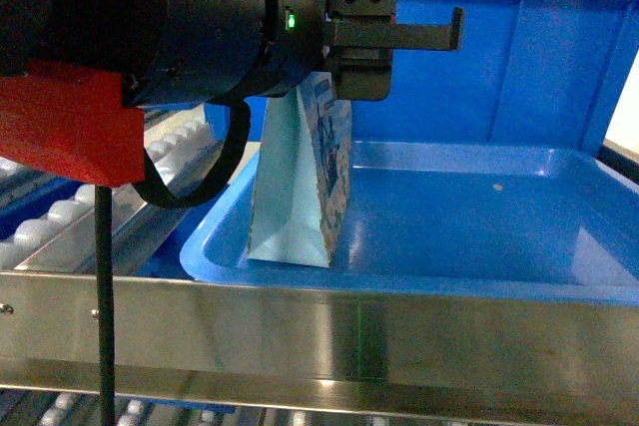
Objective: Move flower gift bag to table near conveyor
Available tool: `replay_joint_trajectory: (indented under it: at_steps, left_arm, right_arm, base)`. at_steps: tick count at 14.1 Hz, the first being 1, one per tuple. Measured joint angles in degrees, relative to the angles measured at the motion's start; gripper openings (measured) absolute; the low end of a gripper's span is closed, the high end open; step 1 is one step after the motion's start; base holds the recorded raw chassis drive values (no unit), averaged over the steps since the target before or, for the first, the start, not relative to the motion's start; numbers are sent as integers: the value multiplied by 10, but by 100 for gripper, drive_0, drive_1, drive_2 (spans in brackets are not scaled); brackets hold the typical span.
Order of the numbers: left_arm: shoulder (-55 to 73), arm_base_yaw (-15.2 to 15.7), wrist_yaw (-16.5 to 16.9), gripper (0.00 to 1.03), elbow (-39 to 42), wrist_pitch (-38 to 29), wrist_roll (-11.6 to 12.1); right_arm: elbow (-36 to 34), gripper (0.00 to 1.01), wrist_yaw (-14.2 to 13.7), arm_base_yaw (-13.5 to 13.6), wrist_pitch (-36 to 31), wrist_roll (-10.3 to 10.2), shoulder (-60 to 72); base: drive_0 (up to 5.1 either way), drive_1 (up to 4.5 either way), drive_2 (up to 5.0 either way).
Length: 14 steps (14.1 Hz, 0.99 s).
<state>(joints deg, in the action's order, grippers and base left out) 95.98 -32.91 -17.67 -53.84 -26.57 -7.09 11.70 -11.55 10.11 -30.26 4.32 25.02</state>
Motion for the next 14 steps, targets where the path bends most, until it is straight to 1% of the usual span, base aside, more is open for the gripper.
replay_joint_trajectory:
  at_steps: [1, 2, 3, 6, 7, 10, 12, 13, 14]
  left_arm:
    - [0, 0, -2, 20, 0, 0, 0]
    - [0, -5, -8, 2, 0, 4, 2]
    - [0, -7, -10, 2, 0, 0, 4]
    - [-5, -9, -22, 2, 14, -27, 20]
    - [-15, -9, -32, 2, 26, -42, 31]
    - [-73, 2, -47, 2, 44, -68, 56]
    - [-115, 12, -49, 2, 64, -78, 61]
    - [-138, 16, -53, 2, 80, -86, 65]
    - [-180, 23, -56, 2, 110, -106, 78]
  right_arm:
    - [0, 2, 0, 0, 0, 0, 0]
    - [0, 2, 0, 0, 0, 0, 0]
    - [0, 2, 0, 0, 0, 0, 0]
    - [0, 2, 0, 0, 0, 0, 0]
    - [0, 2, 0, 0, 0, 0, 0]
    - [0, 2, 0, 0, 0, 0, 0]
    - [0, 2, 0, 0, 0, 0, 0]
    - [0, 2, 0, 0, 0, 0, 0]
    - [0, 2, 0, 0, 0, 0, 0]
  base:
    - [0, 0, 0]
    - [0, 0, 0]
    - [0, 0, 0]
    - [0, 0, 0]
    - [0, 0, 0]
    - [0, 0, 0]
    - [0, 0, 0]
    - [0, 0, 0]
    - [0, 0, 0]
